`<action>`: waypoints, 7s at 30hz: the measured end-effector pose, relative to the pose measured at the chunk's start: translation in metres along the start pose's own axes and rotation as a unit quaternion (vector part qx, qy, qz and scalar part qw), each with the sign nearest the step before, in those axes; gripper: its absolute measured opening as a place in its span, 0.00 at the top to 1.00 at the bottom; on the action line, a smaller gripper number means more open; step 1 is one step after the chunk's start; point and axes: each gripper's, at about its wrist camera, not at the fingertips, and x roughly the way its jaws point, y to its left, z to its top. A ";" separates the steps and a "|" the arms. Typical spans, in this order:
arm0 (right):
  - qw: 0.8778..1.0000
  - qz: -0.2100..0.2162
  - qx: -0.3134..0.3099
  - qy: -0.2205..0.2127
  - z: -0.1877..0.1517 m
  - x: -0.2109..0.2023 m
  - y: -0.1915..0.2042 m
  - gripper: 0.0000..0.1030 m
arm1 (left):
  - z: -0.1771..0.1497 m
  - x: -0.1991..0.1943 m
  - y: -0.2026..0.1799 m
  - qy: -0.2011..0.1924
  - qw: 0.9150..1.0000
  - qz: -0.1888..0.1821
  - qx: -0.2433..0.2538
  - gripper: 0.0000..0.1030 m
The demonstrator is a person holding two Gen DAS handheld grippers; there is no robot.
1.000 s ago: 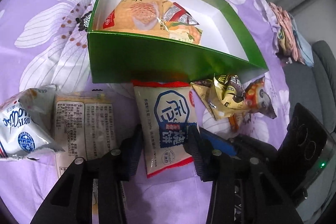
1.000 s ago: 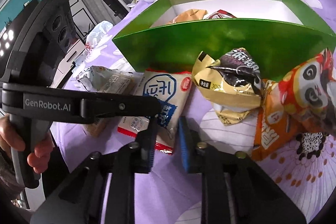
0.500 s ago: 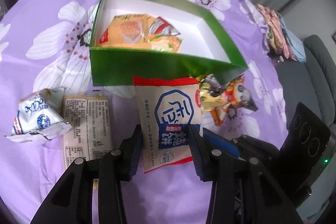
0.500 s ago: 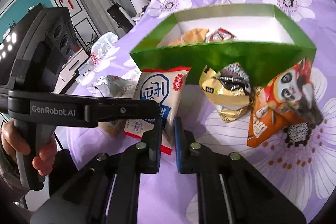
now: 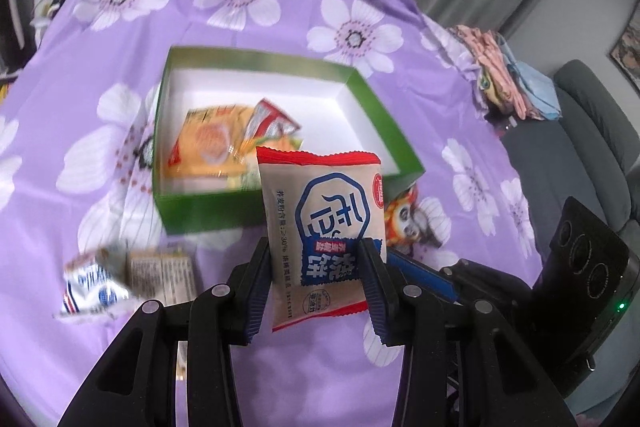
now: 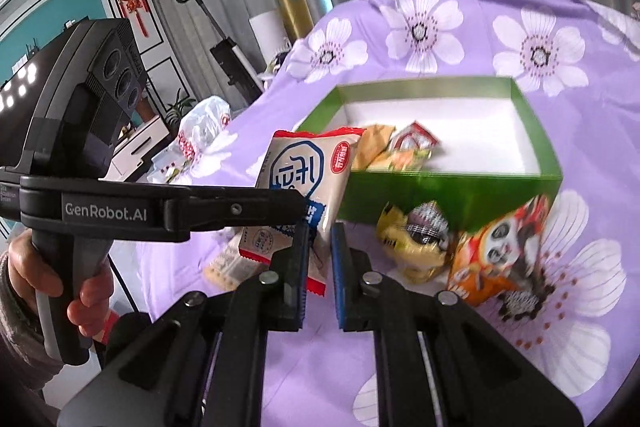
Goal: Organize snacks
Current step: 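Carry the white bag over the green box and lower it inside, then open both grippers to release the white bag and withdraw, then lower both grippers onto the beige biscuit pack beside the box, then close both grippers on the biscuit pack and lift it, then carry the biscuit pack over the green box, then lower the biscuit pack into the box and open both grippers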
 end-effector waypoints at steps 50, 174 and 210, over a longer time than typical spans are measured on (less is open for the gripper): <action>0.997 -0.062 0.034 -0.011 0.039 0.020 -0.056 0.46 | 0.059 0.025 0.043 -0.012 0.999 0.010 -0.031 0.23; 0.997 -0.041 -0.022 -0.054 0.068 0.025 -0.036 0.79 | 0.075 0.020 -0.010 -0.057 0.997 -0.016 0.041 0.52; 0.996 -0.085 -0.023 0.005 0.072 0.080 -0.057 0.59 | 0.095 0.075 0.020 -0.027 0.999 0.023 0.022 0.30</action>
